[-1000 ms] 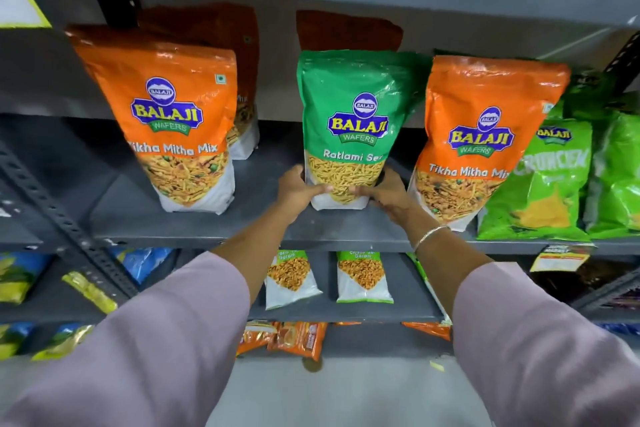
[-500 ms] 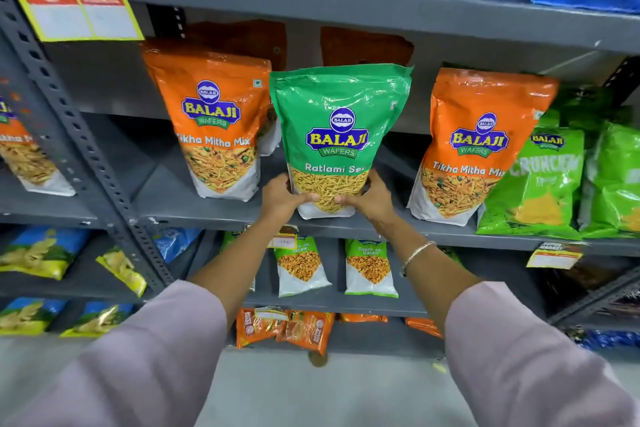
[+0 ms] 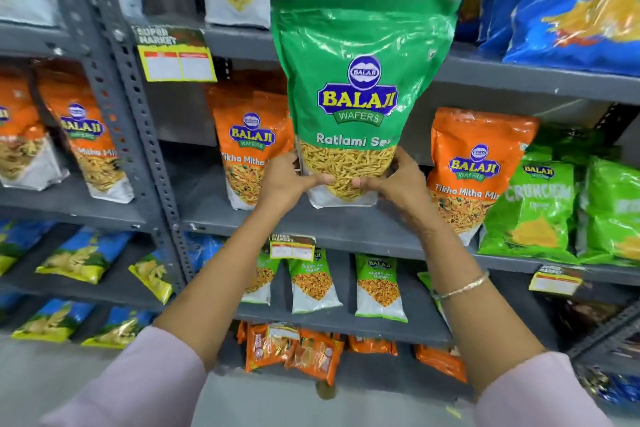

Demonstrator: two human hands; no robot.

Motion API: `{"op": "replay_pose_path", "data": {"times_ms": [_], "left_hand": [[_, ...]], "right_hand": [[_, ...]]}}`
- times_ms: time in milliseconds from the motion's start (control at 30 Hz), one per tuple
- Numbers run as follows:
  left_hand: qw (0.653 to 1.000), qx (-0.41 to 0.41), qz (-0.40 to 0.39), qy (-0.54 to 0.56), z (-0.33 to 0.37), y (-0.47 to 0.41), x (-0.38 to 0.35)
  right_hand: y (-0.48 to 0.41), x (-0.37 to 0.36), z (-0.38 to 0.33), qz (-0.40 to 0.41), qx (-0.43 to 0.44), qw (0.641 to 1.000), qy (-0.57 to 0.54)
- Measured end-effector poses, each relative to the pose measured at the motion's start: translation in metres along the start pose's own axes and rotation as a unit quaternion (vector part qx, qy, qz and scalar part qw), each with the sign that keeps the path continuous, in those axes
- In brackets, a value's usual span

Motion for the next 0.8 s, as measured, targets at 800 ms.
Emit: {"op": "replay_pose_path", "data": {"times_ms": [800], "left_hand": [[0.985, -0.140, 0.030, -0.100, 0.241, -0.159, 0.030]], "right_hand": [[-0.145, 0.117, -0.206, -0.001, 0.085, 0.995, -0.055]]}}
Point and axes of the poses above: each hand's wrist, its own y-axis away from the middle knuckle, its own x-axis out of the back of the hand, z = x × y, the point moved 1 cm from there along -y, towards the middle knuckle
